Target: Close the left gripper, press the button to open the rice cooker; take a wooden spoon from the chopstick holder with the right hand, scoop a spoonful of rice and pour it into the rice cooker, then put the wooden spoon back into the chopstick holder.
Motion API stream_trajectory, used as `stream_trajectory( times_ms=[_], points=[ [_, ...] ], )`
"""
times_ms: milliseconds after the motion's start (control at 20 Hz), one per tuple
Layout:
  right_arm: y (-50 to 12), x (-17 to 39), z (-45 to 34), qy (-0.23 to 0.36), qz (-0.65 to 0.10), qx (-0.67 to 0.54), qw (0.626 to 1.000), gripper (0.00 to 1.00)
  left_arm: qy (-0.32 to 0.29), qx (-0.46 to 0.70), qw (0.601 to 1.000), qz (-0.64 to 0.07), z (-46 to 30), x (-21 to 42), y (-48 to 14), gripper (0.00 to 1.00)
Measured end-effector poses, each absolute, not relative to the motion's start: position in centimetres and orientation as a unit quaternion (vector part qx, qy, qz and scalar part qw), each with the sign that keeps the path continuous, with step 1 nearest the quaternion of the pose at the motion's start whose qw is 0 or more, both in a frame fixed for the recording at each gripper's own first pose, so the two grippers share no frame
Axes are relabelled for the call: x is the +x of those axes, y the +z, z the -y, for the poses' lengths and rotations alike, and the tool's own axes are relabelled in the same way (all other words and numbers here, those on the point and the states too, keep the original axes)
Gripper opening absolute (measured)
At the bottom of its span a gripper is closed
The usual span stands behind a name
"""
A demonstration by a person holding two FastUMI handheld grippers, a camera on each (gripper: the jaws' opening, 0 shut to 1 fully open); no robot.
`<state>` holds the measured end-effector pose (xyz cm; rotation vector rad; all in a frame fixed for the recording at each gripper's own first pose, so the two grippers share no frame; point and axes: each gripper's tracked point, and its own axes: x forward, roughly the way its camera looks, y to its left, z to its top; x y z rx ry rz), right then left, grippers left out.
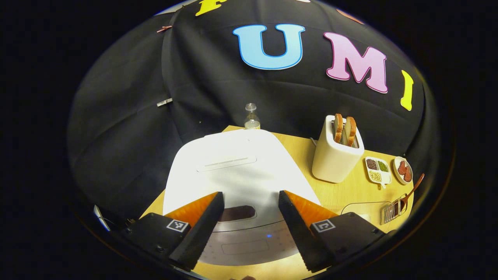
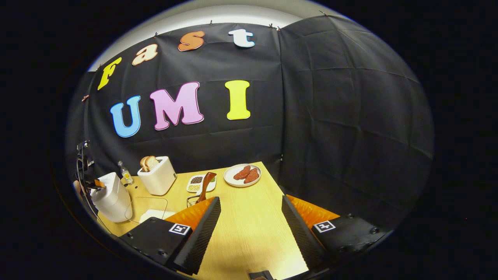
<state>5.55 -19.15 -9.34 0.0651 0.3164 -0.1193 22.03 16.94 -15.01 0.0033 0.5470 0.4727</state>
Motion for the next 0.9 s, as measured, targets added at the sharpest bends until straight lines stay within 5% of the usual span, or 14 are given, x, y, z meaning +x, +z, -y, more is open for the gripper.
stream_trajectory(
  times_ms=[300,900],
  points=[
    [-10.1,6.4,18.3,-0.032,-0.157,0.023,0.987,0.99,0.218,0.019,0.941,-0.258,-15.2,22.0,-14.5,1.0],
    [-5.0,10.0,14.6,0.033,-0.102,0.04,0.993,0.98,0.114,-0.054,0.991,-0.05,2.0,16.2,-1.0,0.95]
  ],
)
